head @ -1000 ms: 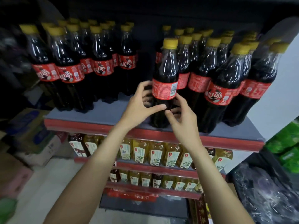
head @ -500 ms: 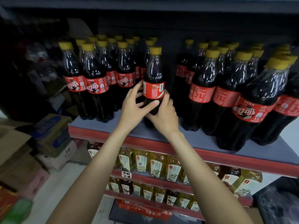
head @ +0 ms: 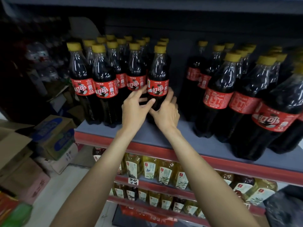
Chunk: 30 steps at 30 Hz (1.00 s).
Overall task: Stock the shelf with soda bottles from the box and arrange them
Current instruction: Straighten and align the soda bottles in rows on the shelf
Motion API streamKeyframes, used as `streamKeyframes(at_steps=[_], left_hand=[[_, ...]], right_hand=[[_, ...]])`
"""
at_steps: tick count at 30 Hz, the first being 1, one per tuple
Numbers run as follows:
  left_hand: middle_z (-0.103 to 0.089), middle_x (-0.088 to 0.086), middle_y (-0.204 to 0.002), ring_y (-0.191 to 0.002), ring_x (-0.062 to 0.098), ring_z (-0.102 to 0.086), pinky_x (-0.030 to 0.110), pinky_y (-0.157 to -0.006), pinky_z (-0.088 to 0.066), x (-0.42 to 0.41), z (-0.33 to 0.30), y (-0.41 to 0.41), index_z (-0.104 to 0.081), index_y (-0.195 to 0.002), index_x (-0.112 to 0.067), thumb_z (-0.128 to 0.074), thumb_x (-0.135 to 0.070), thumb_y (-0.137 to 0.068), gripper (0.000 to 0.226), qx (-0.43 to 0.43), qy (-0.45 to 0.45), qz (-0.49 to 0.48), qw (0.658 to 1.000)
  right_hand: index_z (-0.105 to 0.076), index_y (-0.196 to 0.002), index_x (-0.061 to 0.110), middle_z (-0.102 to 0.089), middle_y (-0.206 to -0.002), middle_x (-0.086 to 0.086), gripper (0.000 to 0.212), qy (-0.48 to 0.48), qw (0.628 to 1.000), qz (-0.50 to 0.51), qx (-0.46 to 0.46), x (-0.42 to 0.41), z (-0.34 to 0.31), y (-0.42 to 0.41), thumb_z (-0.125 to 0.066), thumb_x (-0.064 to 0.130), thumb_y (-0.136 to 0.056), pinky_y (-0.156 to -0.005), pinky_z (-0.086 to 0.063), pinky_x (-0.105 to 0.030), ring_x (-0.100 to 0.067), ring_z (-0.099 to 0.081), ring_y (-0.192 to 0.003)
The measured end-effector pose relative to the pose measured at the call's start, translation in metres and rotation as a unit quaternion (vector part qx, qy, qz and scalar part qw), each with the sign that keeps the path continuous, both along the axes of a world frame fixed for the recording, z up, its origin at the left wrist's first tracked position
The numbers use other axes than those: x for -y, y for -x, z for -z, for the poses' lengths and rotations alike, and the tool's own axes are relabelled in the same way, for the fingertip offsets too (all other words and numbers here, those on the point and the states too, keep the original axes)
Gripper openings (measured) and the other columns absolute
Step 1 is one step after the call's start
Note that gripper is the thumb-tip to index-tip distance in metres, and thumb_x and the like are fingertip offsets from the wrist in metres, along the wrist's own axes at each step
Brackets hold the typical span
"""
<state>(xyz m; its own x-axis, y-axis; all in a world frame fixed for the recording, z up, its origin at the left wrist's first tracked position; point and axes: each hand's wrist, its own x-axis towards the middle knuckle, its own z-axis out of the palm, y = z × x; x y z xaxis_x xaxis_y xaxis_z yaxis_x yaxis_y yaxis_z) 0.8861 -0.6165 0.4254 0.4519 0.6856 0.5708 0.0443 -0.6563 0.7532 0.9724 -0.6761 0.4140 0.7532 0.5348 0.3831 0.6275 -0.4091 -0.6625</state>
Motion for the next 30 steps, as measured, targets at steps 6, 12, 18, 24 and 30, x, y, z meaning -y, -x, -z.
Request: streamKeyframes(at_steps=[6,12,18,24,30], left_hand=[[-0.059,0.003,-0.126,-0.098,0.006,-0.061,0.008,-0.08,-0.049,0.002,-0.004,-0.001,-0.056,-0.129,-0.011,-0.063,-0.015,-0.09,0.04,0.003,-0.031,-0.037,0.999],[-0.059,0.005,-0.126,-0.103,0.004,-0.057,0.005,-0.077,-0.05,0.002,-0.007,-0.001,-0.056,-0.129,-0.009,-0.057,-0.009,-0.092,0.037,0.011,-0.036,-0.017,0.999],[-0.055,0.004,-0.13,-0.107,0.004,-0.055,0.003,-0.081,-0.046,0.005,-0.006,0.001,-0.053,-0.132,-0.01,-0.055,-0.009,-0.093,0.039,0.012,-0.001,0.004,1.0],[-0.062,-0.001,-0.108,-0.101,0.002,-0.058,0.014,-0.085,-0.046,0.043,0.001,-0.004,-0.058,-0.117,-0.016,-0.051,-0.007,-0.094,0.026,0.137,-0.011,0.061,0.989],[-0.05,-0.003,-0.135,-0.128,0.011,-0.046,0.026,-0.105,-0.038,0.085,-0.012,-0.058,-0.044,-0.135,-0.023,-0.04,-0.025,-0.101,0.034,0.001,0.221,0.327,0.919]], right_hand=[[-0.018,-0.147,0.015,-0.042,-0.128,-0.017,0.082,-0.018,1.0,0.016,-0.009,-0.015,0.002,0.002,-0.066,0.038,-0.084,-0.076,-0.046,-0.044,-0.039,-0.05,-0.113],[-0.019,-0.147,0.014,-0.043,-0.127,-0.017,0.083,-0.024,0.999,0.02,-0.012,-0.02,0.001,-0.002,-0.066,0.04,-0.083,-0.077,-0.048,-0.046,-0.04,-0.051,-0.111],[-0.01,-0.15,0.016,-0.042,-0.135,-0.018,0.098,-0.025,0.998,-0.053,-0.013,-0.005,-0.005,-0.004,-0.073,0.039,-0.078,-0.086,-0.049,-0.05,-0.04,-0.05,-0.116],[-0.045,-0.135,0.01,-0.052,-0.109,0.0,0.049,-0.2,0.975,-0.054,0.079,0.091,0.002,0.011,-0.063,0.012,-0.089,-0.089,-0.045,-0.031,-0.015,-0.051,-0.103],[-0.035,-0.143,0.007,-0.036,-0.14,-0.015,0.059,-0.217,0.969,0.082,0.084,0.133,0.027,-0.008,-0.057,0.001,-0.088,-0.108,-0.036,-0.039,-0.026,-0.036,-0.13]])
